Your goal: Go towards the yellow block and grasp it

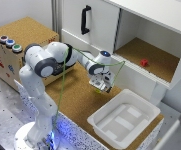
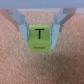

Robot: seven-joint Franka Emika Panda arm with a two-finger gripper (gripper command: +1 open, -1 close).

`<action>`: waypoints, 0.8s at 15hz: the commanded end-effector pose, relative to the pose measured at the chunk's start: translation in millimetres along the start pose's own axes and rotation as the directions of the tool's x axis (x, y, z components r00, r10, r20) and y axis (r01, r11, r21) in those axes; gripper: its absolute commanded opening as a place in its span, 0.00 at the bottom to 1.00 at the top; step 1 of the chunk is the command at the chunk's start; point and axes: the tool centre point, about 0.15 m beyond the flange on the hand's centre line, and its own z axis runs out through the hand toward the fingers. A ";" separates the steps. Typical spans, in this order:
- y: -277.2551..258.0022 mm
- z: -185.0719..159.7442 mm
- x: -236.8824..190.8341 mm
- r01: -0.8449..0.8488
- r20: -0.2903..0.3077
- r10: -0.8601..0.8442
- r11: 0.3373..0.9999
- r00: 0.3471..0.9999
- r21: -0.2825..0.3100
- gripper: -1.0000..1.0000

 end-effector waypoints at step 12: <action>-6.2 -55.5 -15.5 -0.048 -0.030 0.046 0.998 0.998 -0.039 0.00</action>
